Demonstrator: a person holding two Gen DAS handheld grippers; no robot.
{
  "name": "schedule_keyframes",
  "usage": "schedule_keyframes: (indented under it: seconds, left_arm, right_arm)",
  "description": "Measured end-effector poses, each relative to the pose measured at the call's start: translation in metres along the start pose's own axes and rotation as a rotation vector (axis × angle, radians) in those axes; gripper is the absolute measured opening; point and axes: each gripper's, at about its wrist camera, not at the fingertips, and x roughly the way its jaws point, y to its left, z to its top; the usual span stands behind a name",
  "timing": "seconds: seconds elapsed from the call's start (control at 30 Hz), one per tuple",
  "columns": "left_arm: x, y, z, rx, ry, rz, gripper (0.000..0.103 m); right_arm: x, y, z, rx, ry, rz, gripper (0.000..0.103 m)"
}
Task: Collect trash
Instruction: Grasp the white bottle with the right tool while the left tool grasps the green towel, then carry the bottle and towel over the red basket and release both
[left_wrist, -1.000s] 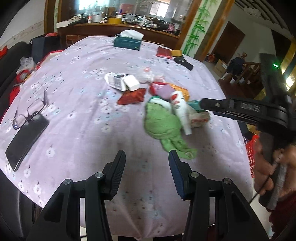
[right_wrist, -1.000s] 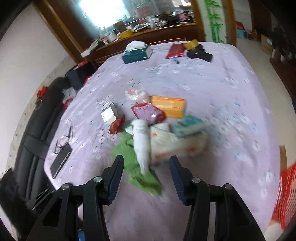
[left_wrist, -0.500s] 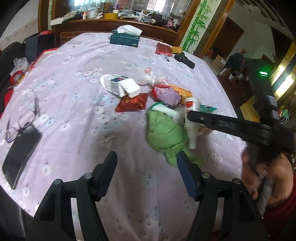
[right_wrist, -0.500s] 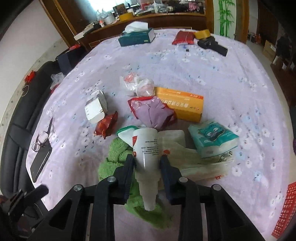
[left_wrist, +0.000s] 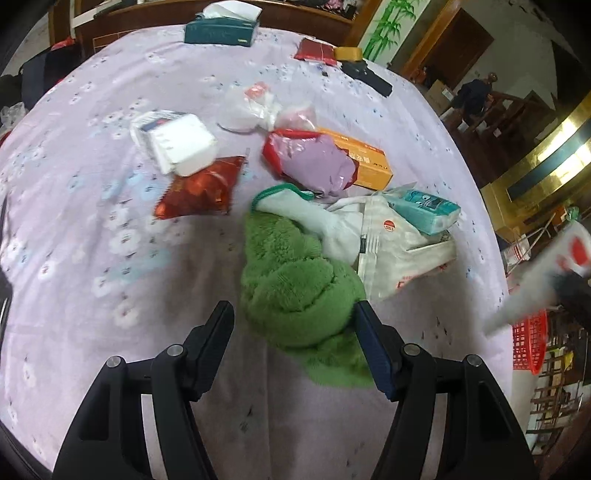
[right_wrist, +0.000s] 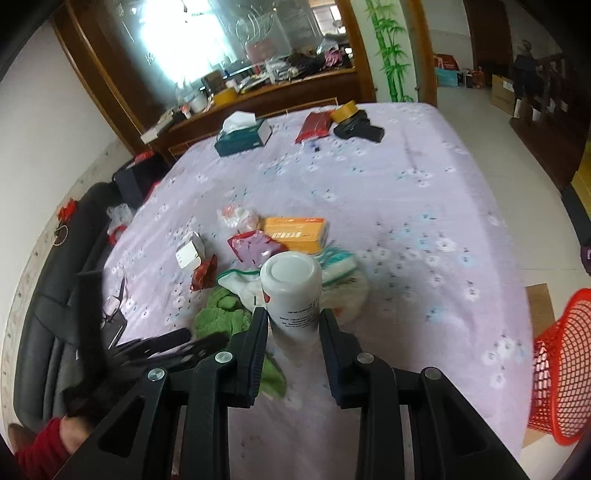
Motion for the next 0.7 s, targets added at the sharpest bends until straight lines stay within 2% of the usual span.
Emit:
schedule_keyframes:
  seconds: [0.13, 0.2, 0.3, 0.7]
  left_arm:
    - [0.009, -0.010, 0.002, 0.035, -0.032, 0.007, 0.066]
    - [0.006, -0.014, -0.001, 0.064, -0.071, 0.026, 0.056]
    - [-0.004, -0.021, -0.007, 0.101, -0.105, 0.041, 0.047]
    - [-0.100, -0.052, -0.037, 0.199, -0.307, 0.007, 0.046]
  right_arm:
    - [-0.017, -0.006, -0.006, 0.004, -0.022, 0.002, 0.031]
    - [-0.023, -0.009, -0.010, 0.009, -0.027, 0.005, 0.031]
    - [-0.029, -0.011, -0.013, 0.009, -0.028, 0.006, 0.031]
    - [-0.042, -0.014, -0.024, -0.002, -0.023, 0.029, 0.031]
